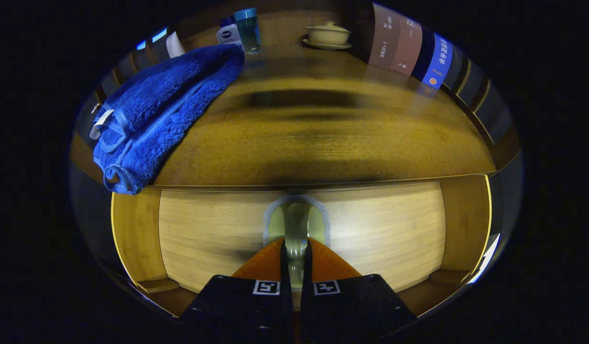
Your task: Pull open the drawer, take out the items inside it, and place them on the countertop above the cabinet.
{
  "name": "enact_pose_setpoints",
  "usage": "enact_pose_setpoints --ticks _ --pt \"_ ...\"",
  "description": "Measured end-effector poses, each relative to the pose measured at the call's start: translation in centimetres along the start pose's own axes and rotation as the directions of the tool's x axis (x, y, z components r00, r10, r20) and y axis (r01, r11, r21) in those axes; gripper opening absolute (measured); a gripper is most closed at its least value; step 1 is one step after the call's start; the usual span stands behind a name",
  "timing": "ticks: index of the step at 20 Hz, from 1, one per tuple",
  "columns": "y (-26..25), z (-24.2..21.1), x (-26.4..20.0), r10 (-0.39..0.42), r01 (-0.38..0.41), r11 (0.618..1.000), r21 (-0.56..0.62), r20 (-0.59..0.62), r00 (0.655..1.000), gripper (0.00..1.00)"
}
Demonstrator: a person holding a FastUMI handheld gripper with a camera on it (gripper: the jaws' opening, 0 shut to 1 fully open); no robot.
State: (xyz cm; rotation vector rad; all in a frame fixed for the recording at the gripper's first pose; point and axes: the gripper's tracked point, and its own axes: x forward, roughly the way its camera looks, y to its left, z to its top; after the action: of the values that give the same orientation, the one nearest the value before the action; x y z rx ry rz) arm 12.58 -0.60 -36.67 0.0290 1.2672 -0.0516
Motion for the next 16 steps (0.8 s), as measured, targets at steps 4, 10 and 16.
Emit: enact_pose_setpoints --ticks 4,10,16 --pt "-0.4 -0.8 -2.7 0.021 -0.023 1.000 0.017 0.066 0.998 0.11" --pt "-0.3 -1.5 -9.8 0.058 -0.060 0.998 0.003 0.220 0.974 0.11" --pt "-0.5 5.3 -15.3 0.051 -0.069 0.997 0.026 0.425 0.904 0.11"
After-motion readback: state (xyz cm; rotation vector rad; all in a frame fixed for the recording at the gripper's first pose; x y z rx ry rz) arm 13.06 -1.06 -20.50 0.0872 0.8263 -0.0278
